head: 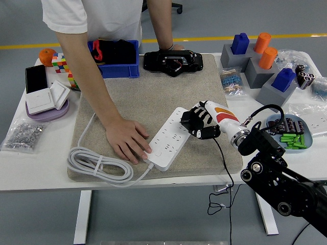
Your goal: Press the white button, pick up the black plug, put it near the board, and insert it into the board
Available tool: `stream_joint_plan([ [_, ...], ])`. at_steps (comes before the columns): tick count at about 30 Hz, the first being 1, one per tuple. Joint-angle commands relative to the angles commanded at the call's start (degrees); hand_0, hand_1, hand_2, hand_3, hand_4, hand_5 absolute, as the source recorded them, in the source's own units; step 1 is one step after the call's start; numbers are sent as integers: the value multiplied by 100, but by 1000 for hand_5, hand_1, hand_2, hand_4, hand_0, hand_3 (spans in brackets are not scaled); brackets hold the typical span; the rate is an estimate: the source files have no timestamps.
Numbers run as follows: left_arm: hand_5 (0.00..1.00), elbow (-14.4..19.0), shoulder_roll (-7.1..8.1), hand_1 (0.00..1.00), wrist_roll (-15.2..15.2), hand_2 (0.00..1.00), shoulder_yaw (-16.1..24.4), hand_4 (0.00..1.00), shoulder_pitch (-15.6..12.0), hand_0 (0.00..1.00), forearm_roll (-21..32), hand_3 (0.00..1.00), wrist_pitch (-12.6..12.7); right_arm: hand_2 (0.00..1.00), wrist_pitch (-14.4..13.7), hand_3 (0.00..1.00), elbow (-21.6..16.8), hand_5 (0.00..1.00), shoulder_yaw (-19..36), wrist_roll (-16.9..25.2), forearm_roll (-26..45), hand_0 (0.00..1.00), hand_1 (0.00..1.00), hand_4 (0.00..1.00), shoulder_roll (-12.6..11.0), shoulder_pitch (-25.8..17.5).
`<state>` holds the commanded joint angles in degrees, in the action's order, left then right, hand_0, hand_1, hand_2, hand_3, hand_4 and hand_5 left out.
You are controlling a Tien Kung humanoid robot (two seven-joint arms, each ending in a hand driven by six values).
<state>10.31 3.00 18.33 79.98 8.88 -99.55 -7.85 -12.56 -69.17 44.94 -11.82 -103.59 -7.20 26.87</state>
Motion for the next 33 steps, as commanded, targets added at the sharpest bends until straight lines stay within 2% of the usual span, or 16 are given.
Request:
stream_joint_plan([
  [15,186,0,-6,635,-1,613,4,547,-10,690,-5,635,0,481,-39,551,65,2,-65,60,29,437,428,810,23,0],
  [16,187,0,-6,635,-1,612,6,547,-6,689,-6,635,0,516,-45,569,61,2,-66,69,37,446,449,798,25,5],
  [21,187,0,-5,635,-1,612,10,547,3,689,-13,635,-1,516,-44,569,82,2,-60,89,51,446,449,798,33,15],
  [22,185,0,-4,635,0,613,8,546,4,689,-9,635,-1,549,-41,583,85,2,-61,91,54,455,493,807,32,16],
  [33,185,0,-9,635,-2,613,11,545,2,688,4,635,0,559,-21,587,177,2,-87,99,70,459,501,816,55,20],
])
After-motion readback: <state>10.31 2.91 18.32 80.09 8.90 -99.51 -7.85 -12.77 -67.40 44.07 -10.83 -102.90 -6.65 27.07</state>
